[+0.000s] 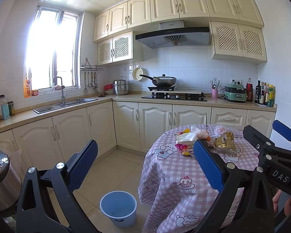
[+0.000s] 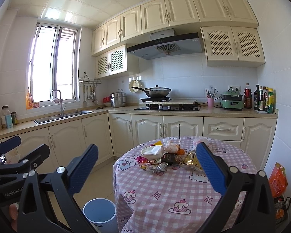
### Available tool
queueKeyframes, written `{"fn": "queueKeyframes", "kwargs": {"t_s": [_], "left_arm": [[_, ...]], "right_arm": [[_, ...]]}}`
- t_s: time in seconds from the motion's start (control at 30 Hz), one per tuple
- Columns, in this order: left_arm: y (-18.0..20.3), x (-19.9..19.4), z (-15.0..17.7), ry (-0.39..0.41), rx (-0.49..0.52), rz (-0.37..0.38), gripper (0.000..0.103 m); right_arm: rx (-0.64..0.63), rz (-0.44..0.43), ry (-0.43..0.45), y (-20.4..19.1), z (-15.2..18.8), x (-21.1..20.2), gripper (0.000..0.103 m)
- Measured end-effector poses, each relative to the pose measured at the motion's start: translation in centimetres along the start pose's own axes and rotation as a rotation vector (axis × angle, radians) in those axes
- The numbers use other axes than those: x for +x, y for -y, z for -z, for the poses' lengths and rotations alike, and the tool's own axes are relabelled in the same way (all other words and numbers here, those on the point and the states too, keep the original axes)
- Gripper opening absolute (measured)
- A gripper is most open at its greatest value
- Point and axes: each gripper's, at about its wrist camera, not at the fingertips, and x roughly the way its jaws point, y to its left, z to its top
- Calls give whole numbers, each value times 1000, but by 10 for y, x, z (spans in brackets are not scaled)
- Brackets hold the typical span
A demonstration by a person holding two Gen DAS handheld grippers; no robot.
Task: Collect trash
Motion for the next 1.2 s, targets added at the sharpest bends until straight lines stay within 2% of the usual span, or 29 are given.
{"fn": "queueKeyframes", "kwargs": {"t_s": [0.4, 0.63, 0.87, 1.03, 1.2], "left_arm": [[-3, 11, 0, -31, -1, -2, 96], [0, 54, 8, -125, 1, 17, 96], [18, 106, 23, -236, -12, 106, 95], [44, 148, 29, -302, -23, 182, 95], [74, 188, 37, -347, -11, 239, 95]], "right_arm": [[38, -19, -39, 6, 0, 16, 99], [70, 38, -84, 29, 9, 46, 99], [121, 127, -197, 67, 31, 91, 99], [119, 211, -240, 91, 46, 120, 99], [159, 246, -276, 118, 59, 150, 99]]}}
